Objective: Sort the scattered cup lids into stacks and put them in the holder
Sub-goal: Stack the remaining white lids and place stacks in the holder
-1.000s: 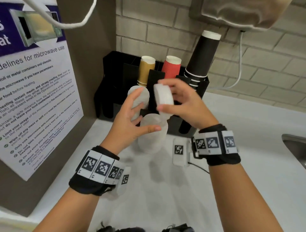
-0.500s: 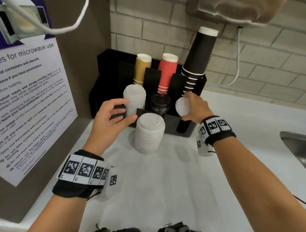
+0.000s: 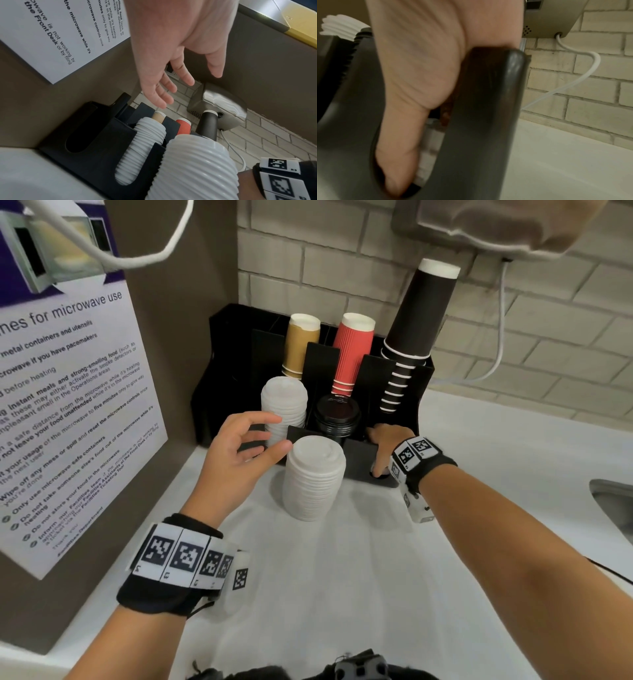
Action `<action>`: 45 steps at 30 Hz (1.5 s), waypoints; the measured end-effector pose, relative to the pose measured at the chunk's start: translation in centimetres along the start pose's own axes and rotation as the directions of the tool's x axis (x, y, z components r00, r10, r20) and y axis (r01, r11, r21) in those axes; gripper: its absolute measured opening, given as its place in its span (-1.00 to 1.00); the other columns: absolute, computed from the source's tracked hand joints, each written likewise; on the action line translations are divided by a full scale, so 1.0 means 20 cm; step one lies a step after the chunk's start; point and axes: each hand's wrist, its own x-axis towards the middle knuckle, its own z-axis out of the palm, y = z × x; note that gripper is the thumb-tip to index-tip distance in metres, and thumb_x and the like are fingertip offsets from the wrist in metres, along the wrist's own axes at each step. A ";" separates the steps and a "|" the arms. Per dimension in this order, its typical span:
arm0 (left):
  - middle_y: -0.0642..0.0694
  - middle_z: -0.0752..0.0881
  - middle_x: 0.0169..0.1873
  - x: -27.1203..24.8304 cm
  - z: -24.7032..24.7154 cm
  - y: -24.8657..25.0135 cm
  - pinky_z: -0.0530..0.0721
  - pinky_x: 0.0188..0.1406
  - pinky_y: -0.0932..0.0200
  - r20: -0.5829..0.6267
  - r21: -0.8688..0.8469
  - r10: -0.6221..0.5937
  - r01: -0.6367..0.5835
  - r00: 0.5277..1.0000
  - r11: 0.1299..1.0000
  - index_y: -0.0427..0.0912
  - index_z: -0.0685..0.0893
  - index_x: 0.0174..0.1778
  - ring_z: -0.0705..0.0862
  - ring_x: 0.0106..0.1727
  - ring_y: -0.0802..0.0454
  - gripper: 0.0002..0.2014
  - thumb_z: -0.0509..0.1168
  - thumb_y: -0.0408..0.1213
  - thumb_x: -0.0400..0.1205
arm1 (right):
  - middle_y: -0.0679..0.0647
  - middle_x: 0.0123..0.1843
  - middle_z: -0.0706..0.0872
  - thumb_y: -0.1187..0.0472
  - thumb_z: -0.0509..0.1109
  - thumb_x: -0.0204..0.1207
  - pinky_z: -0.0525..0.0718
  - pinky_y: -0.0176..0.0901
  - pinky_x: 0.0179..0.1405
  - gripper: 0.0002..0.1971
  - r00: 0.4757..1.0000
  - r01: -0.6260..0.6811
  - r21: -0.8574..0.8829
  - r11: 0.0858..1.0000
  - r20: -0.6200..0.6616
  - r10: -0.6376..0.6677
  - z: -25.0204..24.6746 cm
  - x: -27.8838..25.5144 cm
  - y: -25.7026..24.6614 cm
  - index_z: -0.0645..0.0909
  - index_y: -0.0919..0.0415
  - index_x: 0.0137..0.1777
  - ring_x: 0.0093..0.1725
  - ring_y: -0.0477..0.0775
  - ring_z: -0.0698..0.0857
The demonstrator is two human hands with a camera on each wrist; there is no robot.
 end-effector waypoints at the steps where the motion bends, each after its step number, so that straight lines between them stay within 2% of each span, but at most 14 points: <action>1: -0.01 0.59 0.25 0.00 0.00 0.00 0.60 0.06 0.48 -0.002 0.003 -0.001 0.001 1.000 1.000 0.17 0.65 0.11 0.65 0.13 0.28 -0.64 0.43 0.00 0.38 | 0.10 0.29 0.56 0.09 0.63 0.20 0.73 0.00 0.08 -0.21 1.000 0.006 -0.002 1.000 0.004 -0.006 0.00 0.00 0.00 0.43 0.19 0.45 0.24 0.18 0.64; 5: -0.04 0.59 0.24 -0.01 0.01 -0.01 0.58 0.02 0.50 -0.008 0.012 -0.003 0.003 1.000 1.000 0.13 0.65 0.11 0.66 0.14 0.19 -0.71 0.43 -0.11 0.47 | 0.13 0.39 0.48 0.07 0.61 0.25 0.69 0.06 0.17 -0.15 0.999 0.027 -0.066 0.997 0.022 -0.025 0.00 0.01 0.00 0.36 0.18 0.55 0.33 0.21 0.58; 9: -0.09 0.59 0.23 -0.01 0.03 -0.01 0.58 0.00 0.51 -0.007 0.024 0.004 -0.003 1.000 1.000 0.00 0.66 0.15 0.66 0.16 0.08 -0.74 0.43 -0.30 0.56 | 0.17 0.65 0.14 0.07 0.59 0.29 0.67 0.12 0.23 -0.04 0.995 0.037 -0.080 0.996 0.096 -0.030 0.00 0.02 0.01 0.20 0.14 0.67 0.47 0.27 0.47; 16: -0.08 0.60 0.21 -0.02 0.02 0.00 0.56 -0.03 0.52 -0.019 0.016 0.020 -0.020 1.000 1.000 0.04 0.66 0.12 0.66 0.12 0.13 -0.75 0.42 -0.32 0.57 | 0.13 0.39 0.54 -0.04 0.53 0.33 0.61 -0.03 0.13 -0.22 0.996 0.057 -0.009 0.998 0.070 -0.056 0.05 0.04 0.06 0.38 0.13 0.55 0.32 0.21 0.57; 20: -0.04 0.61 0.18 -0.01 0.02 -0.02 0.55 -0.05 0.55 -0.017 0.013 0.020 -0.020 1.000 1.000 0.10 0.66 0.10 0.67 0.10 0.16 -0.74 0.41 -0.34 0.58 | 0.20 0.23 0.69 0.18 0.40 0.54 0.59 -0.14 0.01 -0.65 0.994 0.073 0.047 0.996 0.081 -0.077 -0.02 -0.01 0.06 0.59 0.23 0.32 0.15 0.19 0.68; 22: -0.01 0.64 0.16 0.00 0.01 -0.03 0.56 -0.05 0.53 -0.014 -0.002 0.017 -0.017 1.000 1.000 0.11 0.66 0.09 0.67 0.07 0.19 -0.74 0.41 -0.35 0.59 | 0.24 0.24 0.69 0.36 0.27 0.58 0.64 -0.07 0.16 -0.70 0.997 0.061 0.098 0.993 -0.050 -0.056 -0.09 -0.04 0.08 0.63 0.29 0.28 0.18 0.24 0.68; 24: 0.05 0.69 0.10 0.01 0.01 -0.04 0.57 -0.04 0.51 -0.007 -0.022 0.015 -0.015 1.000 1.000 0.14 0.67 0.07 0.68 0.00 0.27 -0.73 0.41 -0.36 0.59 | 0.29 0.20 0.69 0.48 0.19 0.55 0.62 -0.02 0.23 -0.68 0.939 0.143 0.337 0.931 -0.343 -0.020 -0.17 -0.10 0.07 0.63 0.34 0.23 0.18 0.30 0.67; 26: 0.08 0.70 0.05 0.01 0.01 -0.05 0.59 -0.03 0.48 0.003 -0.035 0.019 -0.019 1.000 0.999 0.16 0.67 0.05 0.69 -0.04 0.31 -0.72 0.41 -0.37 0.59 | 0.22 0.05 0.71 0.46 0.27 0.53 0.62 -0.25 0.08 -0.78 0.804 0.414 0.506 0.757 -0.593 -0.043 -0.22 -0.20 -0.01 0.65 0.32 0.11 0.04 0.17 0.70; 28: 0.03 0.70 0.01 0.02 0.01 -0.06 0.61 0.00 0.42 0.007 -0.050 0.022 -0.022 1.000 0.999 0.14 0.68 0.04 0.69 -0.06 0.29 -0.72 0.41 -0.39 0.59 | 0.06 0.06 0.67 0.30 0.46 0.51 0.52 -0.57 -0.05 -0.77 0.785 0.566 0.527 0.634 -0.578 -0.220 -0.24 -0.30 -0.13 0.65 0.23 0.15 -0.01 -0.13 0.65; 31: 0.04 0.70 -0.06 0.03 0.01 -0.07 0.66 0.04 0.34 0.008 -0.081 0.019 -0.018 1.000 0.997 0.14 0.69 0.02 0.69 -0.08 0.21 -0.75 0.44 -0.34 0.56 | 0.02 0.28 0.55 -0.06 0.60 0.35 0.52 -0.35 0.18 -0.36 0.839 0.541 0.484 0.687 -0.359 -0.409 -0.20 -0.36 -0.27 0.48 0.02 0.41 0.20 -0.09 0.54; 34: 0.11 0.71 -0.10 0.02 0.01 -0.08 0.69 0.06 0.29 0.013 -0.102 0.015 -0.014 1.000 0.995 0.18 0.71 0.01 0.71 -0.08 0.14 -0.75 0.43 -0.30 0.55 | -0.03 0.27 0.43 -0.11 0.67 0.21 0.51 -0.21 0.10 -0.15 0.881 0.470 0.487 0.736 -0.303 -0.362 -0.13 -0.35 -0.34 0.35 -0.08 0.48 0.19 -0.01 0.49; 39: 0.18 0.72 -0.13 0.02 0.00 -0.09 0.68 0.05 0.29 0.017 -0.096 0.011 -0.009 1.000 0.995 0.11 0.70 0.04 0.70 -0.08 0.19 -0.73 0.41 -0.40 0.59 | -0.04 0.17 0.37 -0.01 0.69 0.18 0.47 -0.27 -0.14 -0.14 0.884 0.462 0.491 0.739 -0.321 -0.340 -0.07 -0.31 -0.38 0.32 -0.08 0.45 0.09 0.03 0.49; 42: 0.14 0.72 -0.10 0.02 0.00 -0.08 0.65 0.00 0.36 0.010 -0.085 0.015 -0.014 1.000 0.996 0.10 0.69 0.04 0.70 -0.08 0.24 -0.72 0.41 -0.42 0.58 | -0.02 0.18 0.39 0.02 0.67 0.20 0.60 -0.03 0.09 -0.19 0.885 0.456 0.508 0.731 -0.342 -0.315 -0.08 -0.33 -0.37 0.34 -0.08 0.43 0.12 0.07 0.49; 45: 0.05 0.68 0.11 0.01 0.01 -0.05 0.64 0.02 0.36 0.010 -0.048 -0.003 0.004 1.000 0.999 0.16 0.64 0.14 0.70 0.02 0.24 -0.66 0.46 -0.33 0.54 | 0.00 0.26 0.46 0.04 0.66 0.22 0.55 0.19 0.29 -0.27 0.865 0.481 0.578 0.659 -0.436 -0.248 -0.14 -0.38 -0.34 0.41 -0.05 0.37 0.22 0.07 0.49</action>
